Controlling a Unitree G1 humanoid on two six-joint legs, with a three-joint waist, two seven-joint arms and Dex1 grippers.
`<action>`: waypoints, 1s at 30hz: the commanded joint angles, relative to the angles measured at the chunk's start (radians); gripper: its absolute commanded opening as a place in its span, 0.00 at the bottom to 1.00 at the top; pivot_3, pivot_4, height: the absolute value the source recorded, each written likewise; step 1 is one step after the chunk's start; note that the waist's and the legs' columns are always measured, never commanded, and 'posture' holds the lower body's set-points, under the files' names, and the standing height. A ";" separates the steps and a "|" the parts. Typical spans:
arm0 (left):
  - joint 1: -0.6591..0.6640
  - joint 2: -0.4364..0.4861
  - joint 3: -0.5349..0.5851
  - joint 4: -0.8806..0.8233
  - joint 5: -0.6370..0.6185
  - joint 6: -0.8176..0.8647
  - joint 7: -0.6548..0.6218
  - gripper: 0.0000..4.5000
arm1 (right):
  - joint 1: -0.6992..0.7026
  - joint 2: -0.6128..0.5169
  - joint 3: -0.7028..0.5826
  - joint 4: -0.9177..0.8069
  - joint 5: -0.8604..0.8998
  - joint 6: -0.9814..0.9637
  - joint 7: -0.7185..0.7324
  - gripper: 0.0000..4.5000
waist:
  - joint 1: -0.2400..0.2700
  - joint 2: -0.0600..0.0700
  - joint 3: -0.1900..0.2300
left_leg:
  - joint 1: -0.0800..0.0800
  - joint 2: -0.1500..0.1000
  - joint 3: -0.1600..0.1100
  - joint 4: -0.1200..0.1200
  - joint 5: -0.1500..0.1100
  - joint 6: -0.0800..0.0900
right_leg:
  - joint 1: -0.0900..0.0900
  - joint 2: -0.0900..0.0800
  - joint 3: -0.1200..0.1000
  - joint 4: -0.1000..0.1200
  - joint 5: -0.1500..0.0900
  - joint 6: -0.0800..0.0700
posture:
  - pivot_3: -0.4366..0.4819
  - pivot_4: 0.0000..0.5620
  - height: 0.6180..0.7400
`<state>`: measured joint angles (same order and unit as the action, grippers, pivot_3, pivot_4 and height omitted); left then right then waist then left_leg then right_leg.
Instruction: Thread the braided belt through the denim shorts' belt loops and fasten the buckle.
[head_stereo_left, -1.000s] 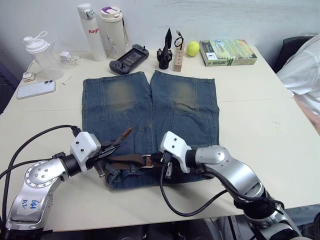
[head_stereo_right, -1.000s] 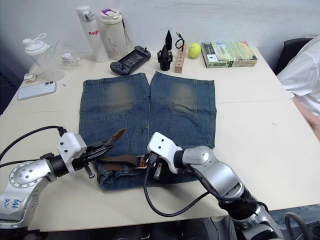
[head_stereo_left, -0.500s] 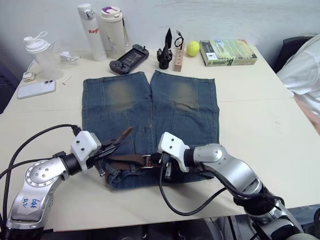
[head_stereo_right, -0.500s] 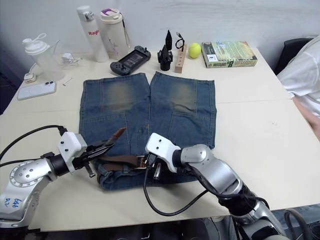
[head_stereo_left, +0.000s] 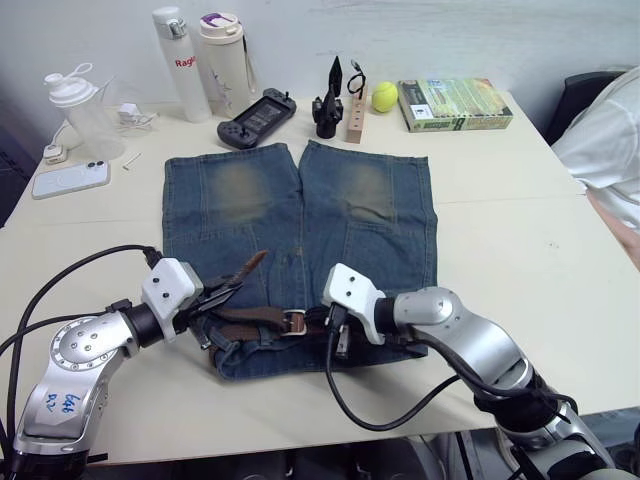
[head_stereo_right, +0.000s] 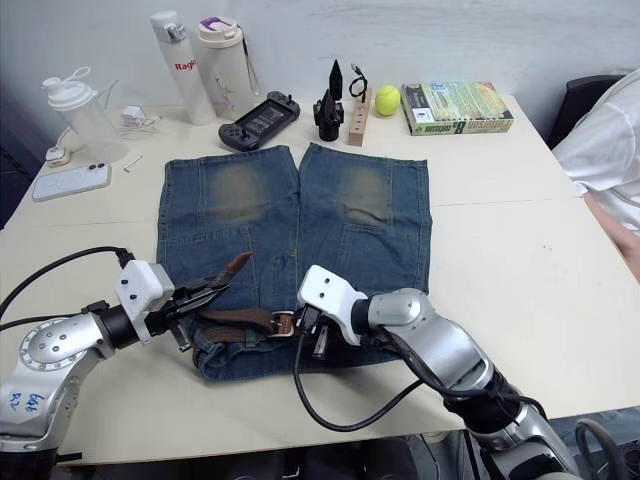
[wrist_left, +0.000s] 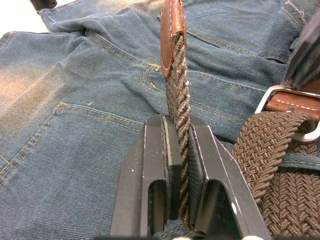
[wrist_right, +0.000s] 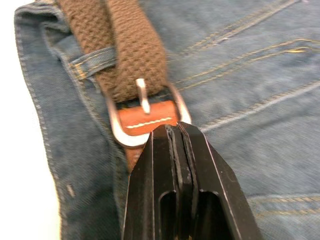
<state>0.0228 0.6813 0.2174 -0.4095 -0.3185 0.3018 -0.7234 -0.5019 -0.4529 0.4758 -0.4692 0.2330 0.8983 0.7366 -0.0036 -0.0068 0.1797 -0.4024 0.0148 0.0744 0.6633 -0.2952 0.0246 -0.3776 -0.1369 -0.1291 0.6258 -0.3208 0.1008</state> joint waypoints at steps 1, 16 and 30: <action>-0.009 0.004 0.005 0.000 0.001 -0.005 0.004 0.08 | -0.031 0.025 0.033 -0.012 -0.003 -0.014 0.002 0.03 | 0.000 0.000 0.000 | 0.000 0.000 0.000 0.000 0.000 0.000 | 0.000 0.000 0.000 0.000 0.000 0.000 | 0.48 0.27 0.84; -0.015 -0.004 -0.008 0.005 0.007 -0.014 0.007 0.08 | -0.092 0.053 0.105 0.067 -0.058 -0.052 0.010 0.03 | -0.001 0.000 0.000 | 0.000 0.000 0.000 0.000 0.000 0.000 | 0.000 0.000 0.000 0.000 0.000 0.000 | 0.48 0.27 0.84; 0.001 0.004 0.002 0.008 0.007 -0.020 0.000 0.08 | -0.053 0.023 0.007 -0.040 -0.001 -0.023 0.006 0.03 | -0.001 0.000 0.000 | 0.000 0.000 0.000 0.000 0.000 0.000 | 0.000 0.000 0.000 0.000 0.000 0.000 | 0.48 0.27 0.84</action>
<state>0.0265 0.6784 0.2049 -0.3833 -0.3107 0.3004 -0.7230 -0.5598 -0.4249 0.4857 -0.4756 0.2276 0.8825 0.7452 -0.0044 -0.0064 0.1800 -0.4026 0.0148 0.0744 0.6632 -0.2954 0.0243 -0.3780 -0.1374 -0.1292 0.6257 -0.3208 0.1008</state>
